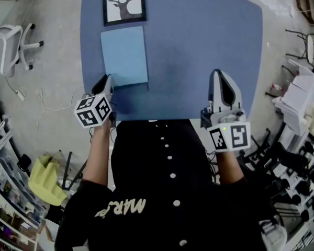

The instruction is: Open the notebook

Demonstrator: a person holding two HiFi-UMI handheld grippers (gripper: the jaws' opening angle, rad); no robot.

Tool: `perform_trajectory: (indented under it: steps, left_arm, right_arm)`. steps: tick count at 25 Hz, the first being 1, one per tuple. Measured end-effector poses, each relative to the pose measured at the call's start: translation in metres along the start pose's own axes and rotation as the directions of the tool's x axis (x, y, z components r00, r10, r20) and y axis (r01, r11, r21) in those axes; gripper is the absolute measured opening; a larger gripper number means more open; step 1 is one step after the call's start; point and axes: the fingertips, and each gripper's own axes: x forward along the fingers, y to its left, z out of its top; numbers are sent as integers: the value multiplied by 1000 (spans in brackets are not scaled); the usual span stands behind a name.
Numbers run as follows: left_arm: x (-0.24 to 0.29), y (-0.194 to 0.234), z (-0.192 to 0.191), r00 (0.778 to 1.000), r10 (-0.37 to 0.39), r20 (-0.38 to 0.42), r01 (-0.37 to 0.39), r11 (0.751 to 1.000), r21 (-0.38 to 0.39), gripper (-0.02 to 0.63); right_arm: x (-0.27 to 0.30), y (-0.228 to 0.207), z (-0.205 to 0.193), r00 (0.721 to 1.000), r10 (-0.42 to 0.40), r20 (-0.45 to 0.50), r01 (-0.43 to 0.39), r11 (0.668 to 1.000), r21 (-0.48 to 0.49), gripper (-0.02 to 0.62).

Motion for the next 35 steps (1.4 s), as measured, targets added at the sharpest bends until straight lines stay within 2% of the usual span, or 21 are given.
perform_trajectory:
  steps: [4,8,13,16,21,25,29,35]
  left_arm:
    - [-12,-9,8,995,-43,85,45,999,-23,35]
    - [-26,-29,19,979,-120,163,127,991,-34,21]
    - [-47,-64,38,961,-175,214,174,984,26,20]
    - [-57,-97,47,947,-224,228,206,973,101,18]
    - [-55,-161,53,923,-321,210,276,936,218,18]
    - [-38,-213,47,912,-375,166,321,905,280,20]
    - [-6,-251,35,919,-379,106,327,886,330,25]
    - [48,-296,7,933,-360,23,329,876,354,37]
  right_arm:
    - [0,1,-1,1000,1,3,-1,1000,-8,5]
    - [0,2,0,1000,-2,8,2,1000,-15,5]
    - [-2,11,8,1000,7,23,-6,1000,-23,5]
    - [-6,10,14,999,4,35,-3,1000,-22,5]
    - [-17,-1,19,998,-16,55,17,1000,-8,5]
    - [-33,-22,20,997,-47,66,47,999,7,5]
    - [-47,-50,15,994,-88,68,87,996,30,5]
    - [-74,-104,5,988,-146,56,143,988,64,5]
